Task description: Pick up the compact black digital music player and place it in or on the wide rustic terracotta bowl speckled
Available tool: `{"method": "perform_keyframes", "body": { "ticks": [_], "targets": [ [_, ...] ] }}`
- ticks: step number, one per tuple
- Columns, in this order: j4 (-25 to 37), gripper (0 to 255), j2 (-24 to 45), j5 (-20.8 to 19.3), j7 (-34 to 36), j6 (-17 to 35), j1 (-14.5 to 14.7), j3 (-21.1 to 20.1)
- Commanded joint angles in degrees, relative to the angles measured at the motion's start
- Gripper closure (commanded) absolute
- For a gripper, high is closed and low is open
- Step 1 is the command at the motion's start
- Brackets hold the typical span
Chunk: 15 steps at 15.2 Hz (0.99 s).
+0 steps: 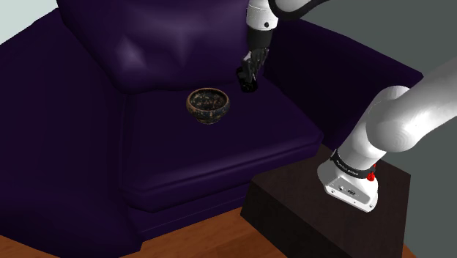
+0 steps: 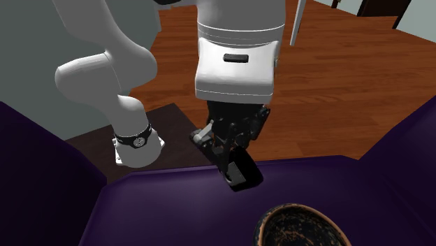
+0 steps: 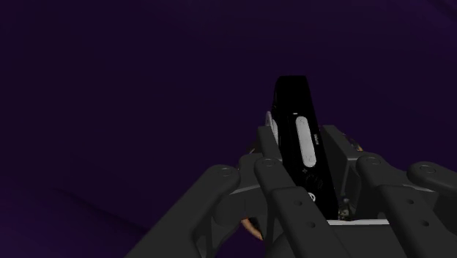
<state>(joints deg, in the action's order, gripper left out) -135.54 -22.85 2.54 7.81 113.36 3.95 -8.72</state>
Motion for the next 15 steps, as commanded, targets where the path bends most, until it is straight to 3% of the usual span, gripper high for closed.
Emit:
{"method": "perform_keyframes", "body": {
  "ticks": [1,12,15],
  "targets": [
    [4.23,255,3.99,-0.35,1.02,-0.29,-0.03,-0.72],
    [33.46,255,28.43,-4.86,6.27,-5.51,0.67,-3.29],
    [31.54,255,28.75,-4.95,6.37,-3.28,0.7,-3.24]
  ]
}}
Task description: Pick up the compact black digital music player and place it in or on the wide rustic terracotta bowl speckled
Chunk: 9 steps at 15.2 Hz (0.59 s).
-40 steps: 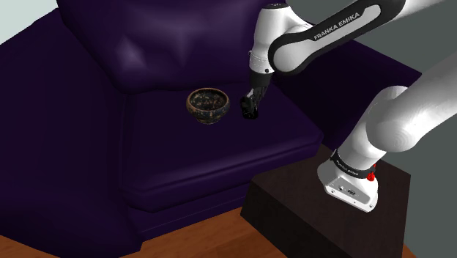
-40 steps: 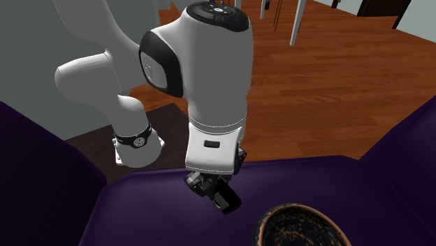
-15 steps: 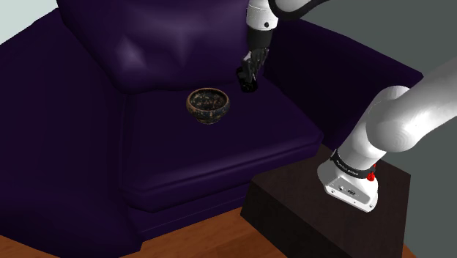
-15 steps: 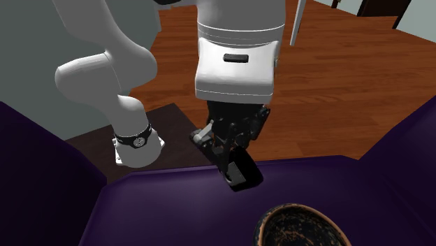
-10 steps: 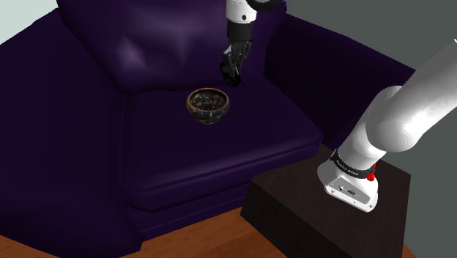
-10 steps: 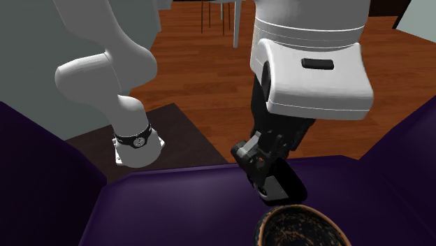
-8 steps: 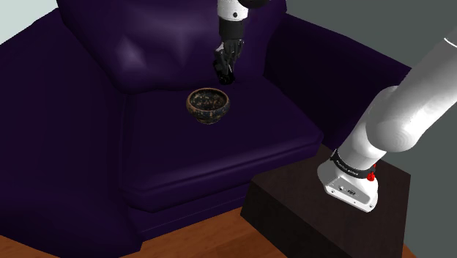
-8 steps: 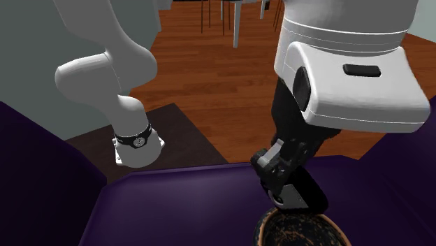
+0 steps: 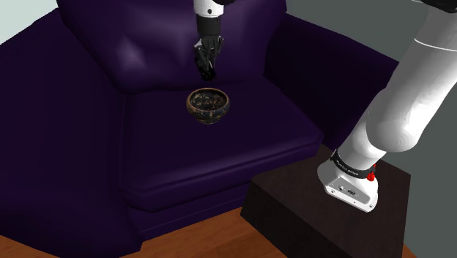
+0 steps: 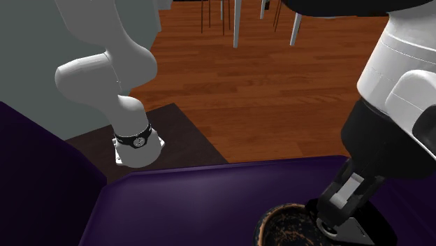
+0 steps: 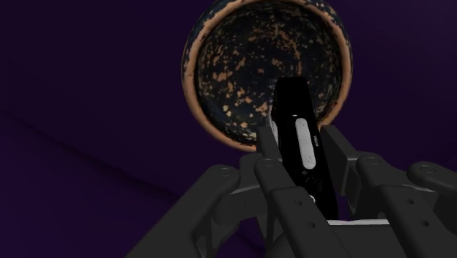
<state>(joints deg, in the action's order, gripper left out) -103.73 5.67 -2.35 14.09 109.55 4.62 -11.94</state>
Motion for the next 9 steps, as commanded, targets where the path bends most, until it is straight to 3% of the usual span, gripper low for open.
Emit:
{"method": "perform_keyframes", "body": {
  "ticks": [1,9],
  "targets": [
    [-0.87,255,0.38,-0.11,0.12,1.27,0.03,-0.01],
    [-5.22,255,1.88,-0.56,0.5,7.08,0.08,0.05]
  ]
}}
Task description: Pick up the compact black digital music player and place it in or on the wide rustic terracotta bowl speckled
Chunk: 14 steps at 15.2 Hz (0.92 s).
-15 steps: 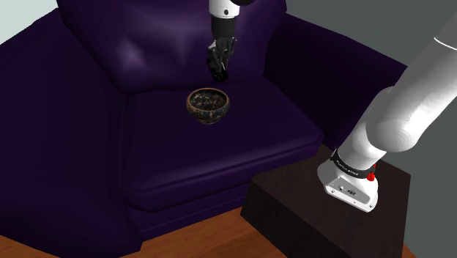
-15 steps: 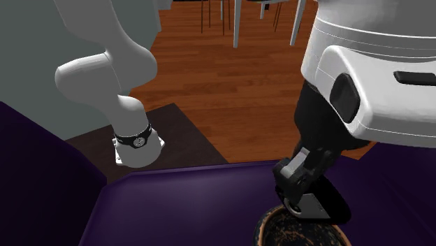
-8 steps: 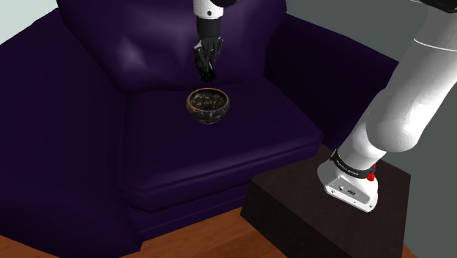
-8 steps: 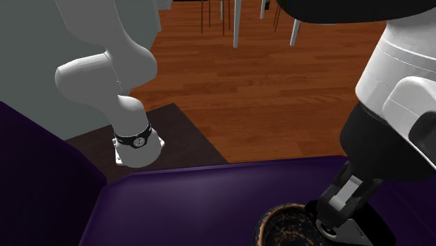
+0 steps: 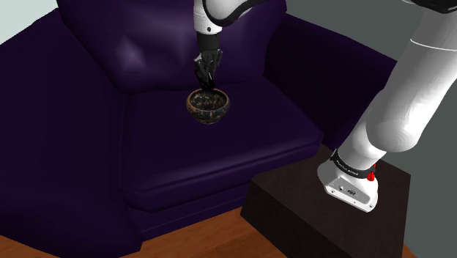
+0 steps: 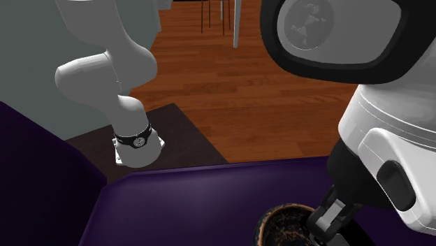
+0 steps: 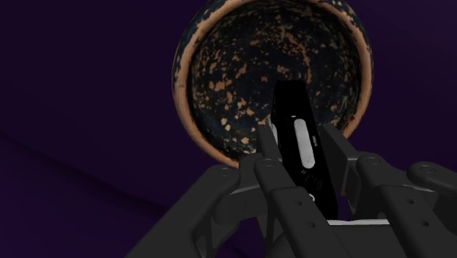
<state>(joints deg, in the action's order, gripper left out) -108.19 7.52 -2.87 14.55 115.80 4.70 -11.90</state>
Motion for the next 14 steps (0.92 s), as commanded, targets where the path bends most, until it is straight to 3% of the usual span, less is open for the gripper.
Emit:
{"method": "perform_keyframes", "body": {
  "ticks": [1,5,13,14],
  "targets": [
    [-1.24,255,0.28,-0.11,0.11,1.55,0.01,0.01],
    [-3.22,255,1.48,-0.47,0.39,4.7,0.06,0.07],
    [-3.22,255,1.48,-0.47,0.39,4.7,0.06,0.07],
    [-3.22,0,1.48,-0.47,0.4,4.7,0.06,0.07]
  ]
}}
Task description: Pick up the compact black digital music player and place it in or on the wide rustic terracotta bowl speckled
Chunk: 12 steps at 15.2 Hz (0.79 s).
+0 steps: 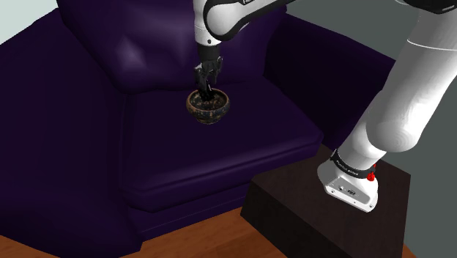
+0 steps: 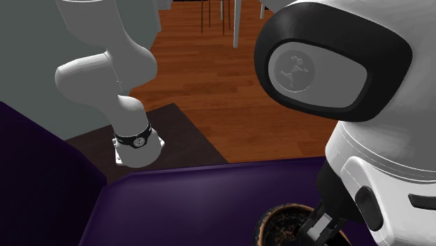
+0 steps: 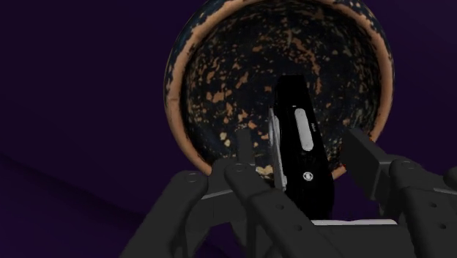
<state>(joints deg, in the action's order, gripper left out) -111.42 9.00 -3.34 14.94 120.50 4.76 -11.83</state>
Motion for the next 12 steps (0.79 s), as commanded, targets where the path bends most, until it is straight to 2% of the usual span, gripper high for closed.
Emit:
{"method": "perform_keyframes", "body": {
  "ticks": [1,5,9,12],
  "targets": [
    [0.0,0,0.0,0.0,0.0,0.0,0.0,0.0],
    [0.0,0,-0.01,0.0,0.0,0.0,0.0,0.0],
    [4.5,0,-2.35,0.7,-0.47,-6.77,-0.05,-0.14],
    [4.49,0,-2.35,0.7,-0.47,-6.77,-0.04,-0.14]
  ]
}}
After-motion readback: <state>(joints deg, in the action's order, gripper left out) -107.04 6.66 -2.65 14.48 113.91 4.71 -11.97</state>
